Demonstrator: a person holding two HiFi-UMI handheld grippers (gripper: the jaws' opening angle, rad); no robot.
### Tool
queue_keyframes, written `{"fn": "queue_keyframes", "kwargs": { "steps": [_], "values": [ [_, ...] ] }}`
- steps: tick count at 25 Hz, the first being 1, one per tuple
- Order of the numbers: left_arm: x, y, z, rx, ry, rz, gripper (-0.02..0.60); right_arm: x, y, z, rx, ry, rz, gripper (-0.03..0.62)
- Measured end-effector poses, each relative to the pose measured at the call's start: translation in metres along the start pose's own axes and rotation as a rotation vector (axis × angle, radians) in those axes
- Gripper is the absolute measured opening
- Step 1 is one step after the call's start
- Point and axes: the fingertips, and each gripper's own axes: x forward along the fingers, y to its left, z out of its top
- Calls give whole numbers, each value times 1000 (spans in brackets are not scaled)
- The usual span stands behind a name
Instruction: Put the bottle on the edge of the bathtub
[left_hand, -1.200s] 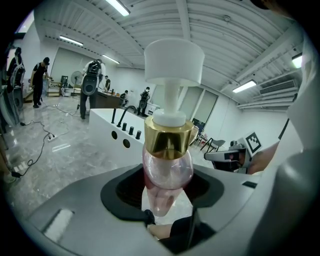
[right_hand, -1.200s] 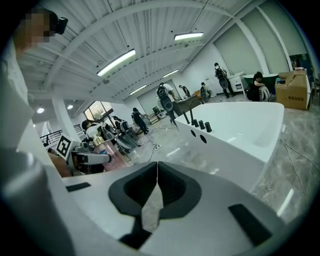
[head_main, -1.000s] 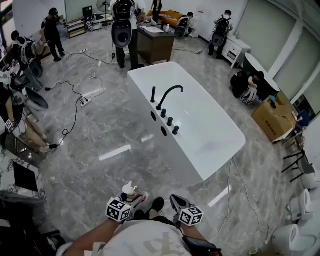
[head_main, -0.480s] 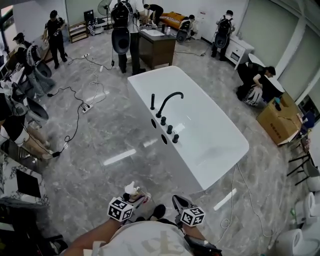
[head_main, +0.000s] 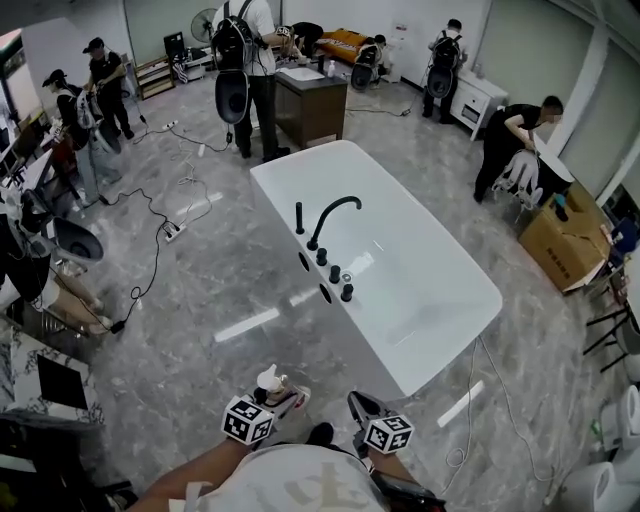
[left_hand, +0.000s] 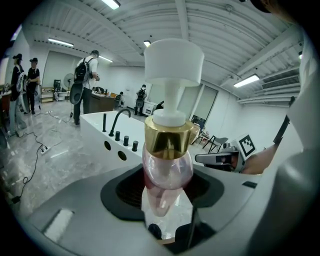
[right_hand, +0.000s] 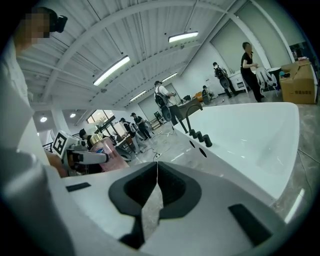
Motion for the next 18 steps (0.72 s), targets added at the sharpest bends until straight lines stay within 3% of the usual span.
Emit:
{"fn": "queue_keyframes", "kwargs": {
  "steps": [11,18],
  "values": [
    [36,3,22,-9,23,41,219,11,-41,29,5,11,15,6],
    [68,-9,40,18,27,5,219,-7,-70,43,21,-21,-30,6]
  ]
}}
